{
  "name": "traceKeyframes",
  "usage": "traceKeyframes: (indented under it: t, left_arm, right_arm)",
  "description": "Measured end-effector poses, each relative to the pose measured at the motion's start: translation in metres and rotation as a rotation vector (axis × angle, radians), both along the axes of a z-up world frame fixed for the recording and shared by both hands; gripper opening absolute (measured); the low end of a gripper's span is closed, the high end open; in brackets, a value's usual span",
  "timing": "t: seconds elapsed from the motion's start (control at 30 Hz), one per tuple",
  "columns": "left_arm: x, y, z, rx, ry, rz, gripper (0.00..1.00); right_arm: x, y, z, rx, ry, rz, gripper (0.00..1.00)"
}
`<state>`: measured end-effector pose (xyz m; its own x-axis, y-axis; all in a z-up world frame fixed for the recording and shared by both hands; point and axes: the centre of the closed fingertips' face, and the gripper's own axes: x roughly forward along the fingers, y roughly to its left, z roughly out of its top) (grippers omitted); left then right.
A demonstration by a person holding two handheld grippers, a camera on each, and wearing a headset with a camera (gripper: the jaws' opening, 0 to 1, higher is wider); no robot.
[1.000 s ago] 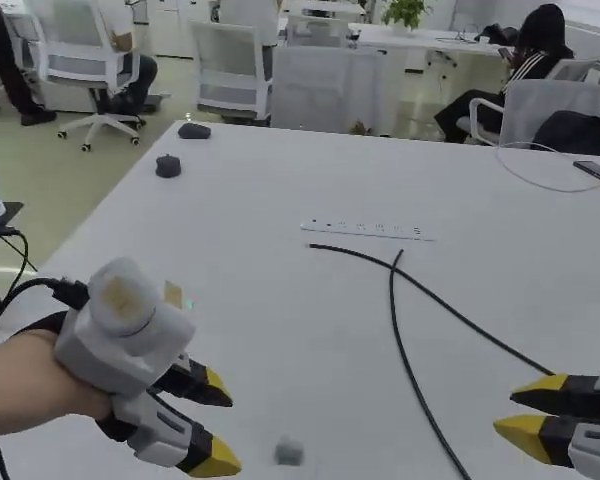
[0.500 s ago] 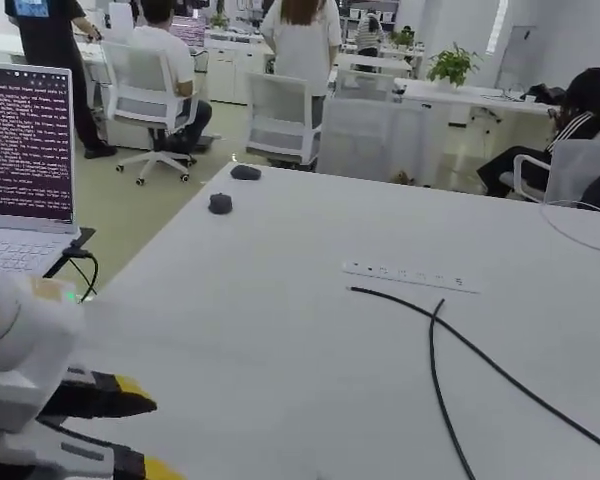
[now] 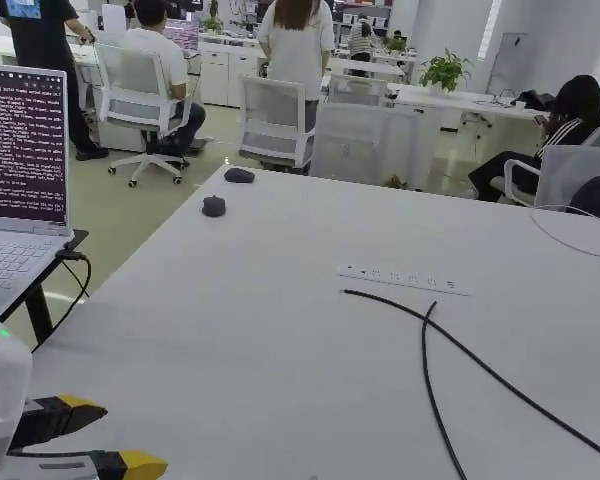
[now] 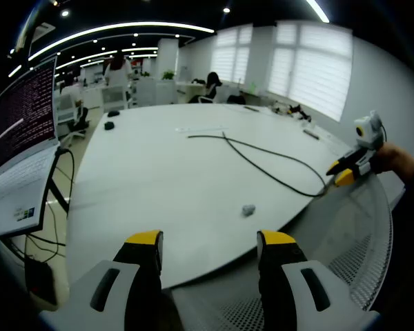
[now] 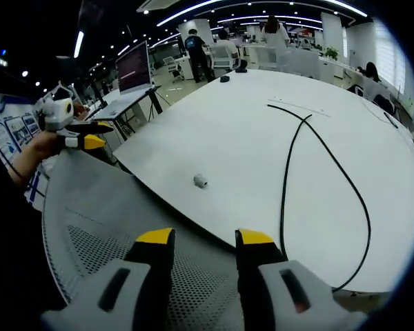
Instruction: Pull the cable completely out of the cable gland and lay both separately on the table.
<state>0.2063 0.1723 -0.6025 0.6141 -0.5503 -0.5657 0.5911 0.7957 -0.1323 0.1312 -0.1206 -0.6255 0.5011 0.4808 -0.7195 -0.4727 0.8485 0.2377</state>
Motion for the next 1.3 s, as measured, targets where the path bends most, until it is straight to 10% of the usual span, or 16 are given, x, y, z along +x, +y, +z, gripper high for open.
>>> traceKeyframes:
  t: [1.3]
  left_arm:
    - [0.001,0.000,-0.004,0.017,-0.005,0.012,0.53]
  right_arm:
    - [0.000,0.003,-0.012,0.035,0.052,-0.058,0.33]
